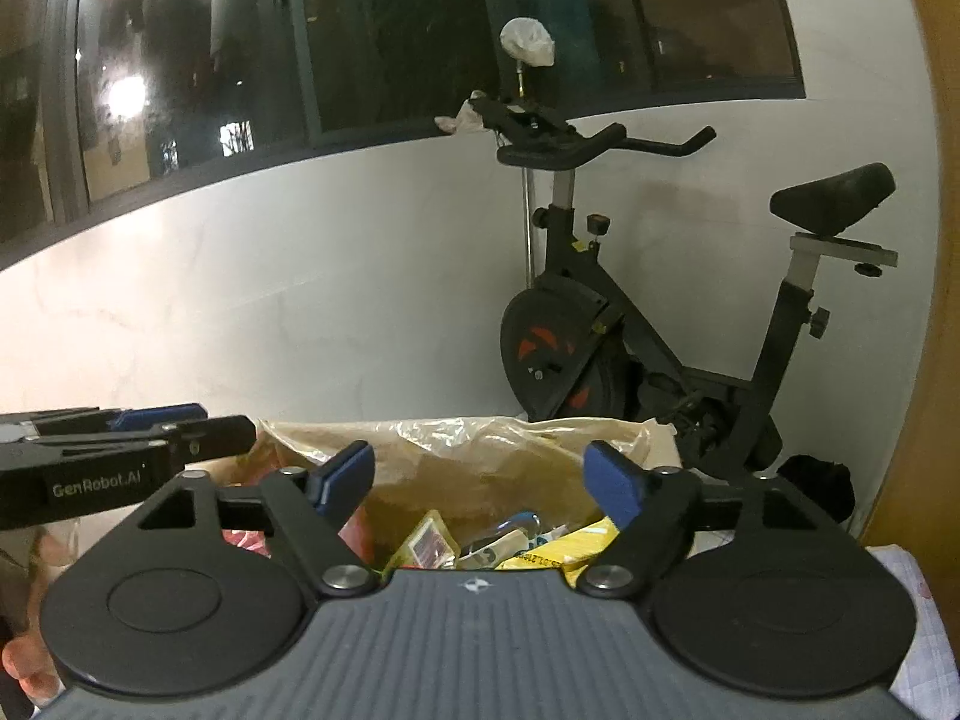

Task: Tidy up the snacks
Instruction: 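Open both tools to drop the red packets into the box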

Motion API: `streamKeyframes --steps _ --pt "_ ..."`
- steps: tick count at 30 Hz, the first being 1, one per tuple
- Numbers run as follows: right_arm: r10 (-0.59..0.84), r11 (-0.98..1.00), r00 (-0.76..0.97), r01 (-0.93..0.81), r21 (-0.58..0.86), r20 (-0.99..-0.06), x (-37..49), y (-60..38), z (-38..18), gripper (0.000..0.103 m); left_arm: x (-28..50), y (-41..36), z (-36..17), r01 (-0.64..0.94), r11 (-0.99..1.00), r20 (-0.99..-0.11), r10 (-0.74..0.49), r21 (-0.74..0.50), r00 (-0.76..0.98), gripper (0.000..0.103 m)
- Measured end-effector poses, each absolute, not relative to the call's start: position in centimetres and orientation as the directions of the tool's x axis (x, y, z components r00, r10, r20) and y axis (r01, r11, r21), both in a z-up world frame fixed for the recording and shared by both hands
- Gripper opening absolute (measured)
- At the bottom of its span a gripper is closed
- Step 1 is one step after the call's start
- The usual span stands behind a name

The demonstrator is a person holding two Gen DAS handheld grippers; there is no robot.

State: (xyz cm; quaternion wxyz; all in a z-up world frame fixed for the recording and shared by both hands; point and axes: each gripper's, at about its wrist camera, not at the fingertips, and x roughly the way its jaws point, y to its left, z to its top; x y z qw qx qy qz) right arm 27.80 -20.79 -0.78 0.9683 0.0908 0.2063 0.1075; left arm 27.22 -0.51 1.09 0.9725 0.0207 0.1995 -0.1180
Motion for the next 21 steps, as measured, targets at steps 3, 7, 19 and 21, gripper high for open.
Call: streamKeyframes --steps 3,7,19,21 --pt "0.245 0.961 0.891 -0.170 0.219 -0.382 27.0 -20.8 -0.2 0.088 26.2 0.2 1.8 0.236 0.972 -0.374 -0.225 -0.016 0.900 0.072" --pt "0.263 0.955 0.894 -0.187 0.231 -0.364 25.3 -20.7 0.5 0.097 24.2 1.2 2.9 0.244 0.969 -0.350 -0.243 -0.043 0.905 0.088" --pt "0.245 0.969 0.900 -0.212 0.129 -0.360 19.8 -17.7 2.2 0.103 19.0 2.2 4.2 0.188 0.982 -0.336 -0.172 0.016 0.926 0.093" --pt "0.272 0.961 0.897 -0.232 0.153 -0.348 18.8 -17.5 2.6 0.103 18.3 2.2 4.4 0.178 0.983 -0.327 -0.158 0.033 0.932 0.094"
